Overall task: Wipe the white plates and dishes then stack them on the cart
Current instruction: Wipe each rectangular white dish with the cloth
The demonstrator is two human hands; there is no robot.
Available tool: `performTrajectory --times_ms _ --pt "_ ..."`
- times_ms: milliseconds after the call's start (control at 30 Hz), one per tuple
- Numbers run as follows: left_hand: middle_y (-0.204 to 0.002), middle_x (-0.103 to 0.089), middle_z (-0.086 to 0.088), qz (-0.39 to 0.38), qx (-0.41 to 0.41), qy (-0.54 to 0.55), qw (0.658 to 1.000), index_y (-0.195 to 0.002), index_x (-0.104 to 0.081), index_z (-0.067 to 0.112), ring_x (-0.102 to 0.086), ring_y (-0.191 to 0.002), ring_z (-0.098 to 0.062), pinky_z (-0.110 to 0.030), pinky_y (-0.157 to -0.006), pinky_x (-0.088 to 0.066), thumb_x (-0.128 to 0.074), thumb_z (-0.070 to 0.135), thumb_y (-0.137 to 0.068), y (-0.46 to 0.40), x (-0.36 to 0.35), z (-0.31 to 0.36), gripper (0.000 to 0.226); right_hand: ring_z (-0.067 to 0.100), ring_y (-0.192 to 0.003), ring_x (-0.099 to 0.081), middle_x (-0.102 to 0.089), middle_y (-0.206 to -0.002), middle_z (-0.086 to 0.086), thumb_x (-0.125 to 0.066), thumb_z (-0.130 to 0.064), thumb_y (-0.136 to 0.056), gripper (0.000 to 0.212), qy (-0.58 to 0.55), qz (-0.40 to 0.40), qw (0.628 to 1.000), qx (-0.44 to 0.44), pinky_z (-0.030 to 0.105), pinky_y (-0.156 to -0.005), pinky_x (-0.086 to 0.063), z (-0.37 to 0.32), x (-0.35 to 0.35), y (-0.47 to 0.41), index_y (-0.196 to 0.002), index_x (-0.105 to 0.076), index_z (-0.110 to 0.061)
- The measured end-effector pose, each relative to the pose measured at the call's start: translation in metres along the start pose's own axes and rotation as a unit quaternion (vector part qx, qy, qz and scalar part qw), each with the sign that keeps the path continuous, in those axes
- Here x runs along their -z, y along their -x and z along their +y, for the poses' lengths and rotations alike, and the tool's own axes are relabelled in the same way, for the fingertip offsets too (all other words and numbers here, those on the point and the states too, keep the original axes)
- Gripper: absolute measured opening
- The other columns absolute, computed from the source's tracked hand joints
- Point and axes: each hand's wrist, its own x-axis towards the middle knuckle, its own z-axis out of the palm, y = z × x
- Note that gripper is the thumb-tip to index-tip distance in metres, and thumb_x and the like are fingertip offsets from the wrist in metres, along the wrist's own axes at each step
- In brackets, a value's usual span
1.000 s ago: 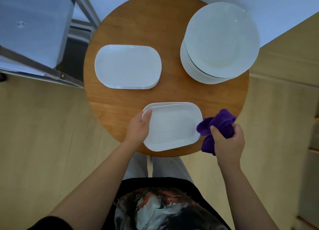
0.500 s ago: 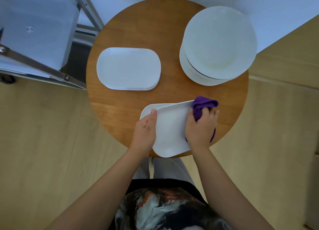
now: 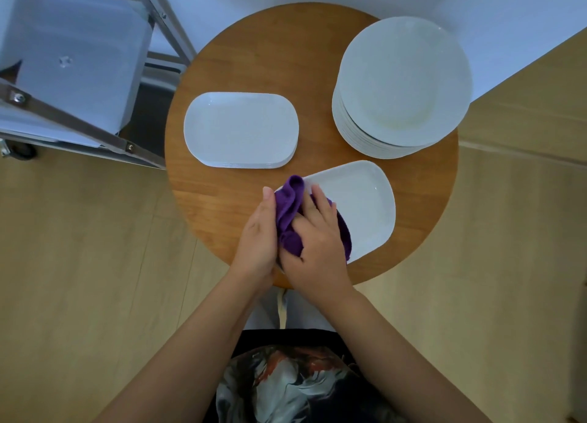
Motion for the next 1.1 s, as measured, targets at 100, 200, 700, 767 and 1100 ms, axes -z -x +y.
performTrajectory --times_ms 100,200,700,767,1100 --pt "-0.089 -0.075 -0.001 0.011 0.037 0.034 0.999 -0.081 -0.075 0.03 -0.07 -0.088 -0.015 -0.026 -0.072 -0.056 -0.037 0.058 -0.091 -0.001 0.004 0.006 0.049 0.027 -0.116 -0.043 -0.052 -0.124 0.015 -0.062 -0.017 -0.076 0.032 0.006 -0.001 1.0 0.026 0.05 -0.097 -0.042 -0.003 0.005 -0.001 -0.106 -0.067 -0.007" --pt "-0.103 -0.071 -0.013 0.016 0.069 0.072 0.995 -0.103 -0.07 0.014 -0.068 -0.098 -0.027 -0.039 -0.088 -0.054 -0.043 0.063 -0.084 0.0 0.008 0.014 0.059 0.029 -0.102 -0.048 -0.055 -0.108 0.013 -0.06 -0.017 -0.074 0.021 0.018 -0.037 0.997 0.067 0.05 -0.091 -0.043 -0.002 0.005 0.003 -0.089 -0.068 -0.005" --pt "-0.077 -0.072 0.01 0.02 0.011 -0.032 0.999 -0.086 -0.065 0.03 -0.07 -0.071 -0.006 -0.023 -0.054 -0.053 -0.037 0.057 -0.093 -0.011 0.026 0.013 0.04 0.031 -0.101 -0.057 -0.063 -0.097 0.011 -0.072 -0.017 -0.065 0.018 0.174 -0.099 0.967 0.157 0.046 -0.092 -0.044 0.056 0.042 0.02 -0.081 -0.072 -0.009" --pt "-0.075 -0.071 0.012 0.025 0.004 -0.06 0.998 -0.083 -0.064 0.031 -0.069 -0.069 -0.005 -0.023 -0.054 -0.053 -0.036 0.058 -0.092 -0.012 0.033 0.014 0.04 0.034 -0.097 -0.06 -0.063 -0.096 0.013 -0.073 -0.013 -0.065 0.014 0.185 -0.098 0.969 0.131 0.048 -0.083 -0.048 0.068 0.052 0.017 -0.076 -0.071 -0.006" --pt "-0.076 -0.069 0.021 -0.002 -0.055 -0.124 0.991 -0.082 -0.063 0.039 -0.066 -0.073 0.004 -0.013 -0.052 -0.05 -0.035 0.056 -0.093 -0.017 0.036 0.036 0.035 0.044 -0.105 -0.056 -0.061 -0.108 0.023 -0.068 -0.017 -0.065 0.028 0.24 -0.023 0.969 0.053 0.051 -0.081 -0.044 0.074 0.064 -0.004 -0.088 -0.07 -0.001"
